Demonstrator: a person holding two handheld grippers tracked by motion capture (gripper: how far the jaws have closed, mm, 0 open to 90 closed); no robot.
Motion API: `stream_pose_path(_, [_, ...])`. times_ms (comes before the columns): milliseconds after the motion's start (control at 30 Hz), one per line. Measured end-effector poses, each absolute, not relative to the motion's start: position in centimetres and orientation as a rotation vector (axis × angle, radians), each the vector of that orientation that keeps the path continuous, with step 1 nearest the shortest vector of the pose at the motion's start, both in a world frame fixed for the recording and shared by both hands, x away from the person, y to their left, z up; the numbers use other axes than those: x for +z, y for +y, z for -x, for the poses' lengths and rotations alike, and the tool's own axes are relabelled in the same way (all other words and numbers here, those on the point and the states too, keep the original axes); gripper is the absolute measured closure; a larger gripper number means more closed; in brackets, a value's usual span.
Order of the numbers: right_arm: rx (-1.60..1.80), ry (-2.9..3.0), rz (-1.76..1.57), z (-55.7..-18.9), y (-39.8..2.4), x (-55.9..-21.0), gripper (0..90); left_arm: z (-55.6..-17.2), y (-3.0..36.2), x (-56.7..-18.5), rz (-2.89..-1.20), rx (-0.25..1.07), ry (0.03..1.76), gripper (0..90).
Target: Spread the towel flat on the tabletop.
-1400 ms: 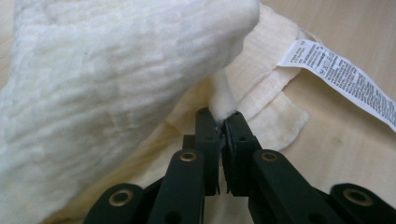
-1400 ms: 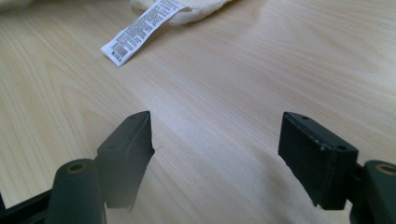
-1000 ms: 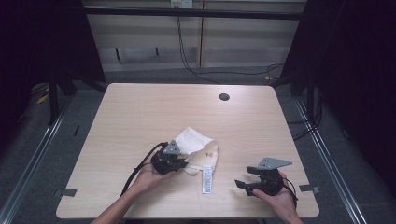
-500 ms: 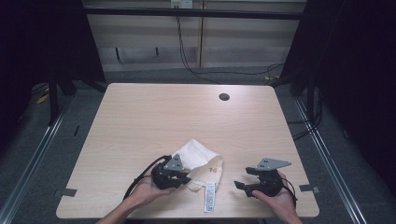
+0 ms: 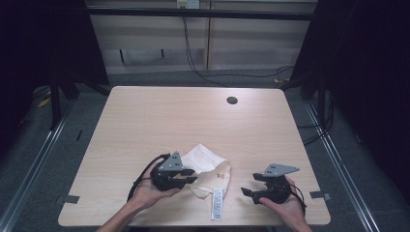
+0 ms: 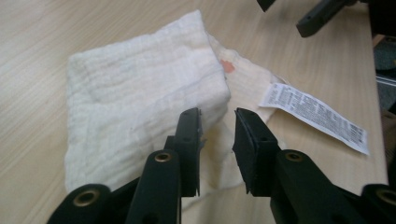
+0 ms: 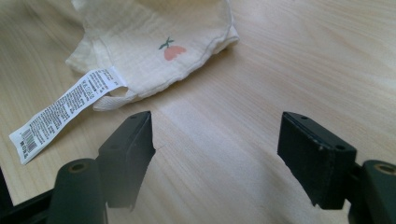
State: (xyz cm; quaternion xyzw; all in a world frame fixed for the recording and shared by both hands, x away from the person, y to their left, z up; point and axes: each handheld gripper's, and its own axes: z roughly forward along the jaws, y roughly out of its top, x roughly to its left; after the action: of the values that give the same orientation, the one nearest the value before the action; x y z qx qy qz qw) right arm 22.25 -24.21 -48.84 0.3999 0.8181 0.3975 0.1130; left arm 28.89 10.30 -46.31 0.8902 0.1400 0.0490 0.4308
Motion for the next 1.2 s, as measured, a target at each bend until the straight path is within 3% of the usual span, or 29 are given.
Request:
stream_pose_path(67, [1.167, 2.399, -1.176, -22.2, -24.2, -48.8, 26.8, -29.4, 9.8, -46.6, -2.215, 0.138, 0.344, 82.7])
stream_pose_path(533, [1.166, 2.400, -1.184, -22.3, -24.2, -48.9, 26.7, -33.0, 8.0, -48.6, -2.218, 0.113, 0.438, 90.0])
stream_pose_path(667, [1.167, 2.400, -1.184, -22.4, -24.3, -48.9, 26.7, -32.0, 8.3, -48.4, -2.202, 0.139, 0.460, 82.5])
stream_pose_path(867, [1.168, 2.410, -1.170, -22.2, -24.2, -48.8, 26.8, -31.2, 9.3, -47.4, -2.150, 0.066, 0.404, 79.8])
stream_pose_path(1033, [1.166, 2.417, -1.173, -22.4, -24.1, -48.9, 26.7, -31.4, 8.0, -48.5, -2.201, 0.089, 0.423, 63.5])
stream_pose_path(1133, [1.163, 2.413, -1.177, -22.3, -24.1, -48.9, 26.8, -31.9, 7.6, -48.8, -2.188, 0.086, 0.442, 65.2])
stream_pose_path(1200, [1.170, 2.413, -1.181, -22.3, -24.1, -48.9, 26.7, -32.1, 7.3, -48.8, -2.183, 0.091, 0.443, 72.9])
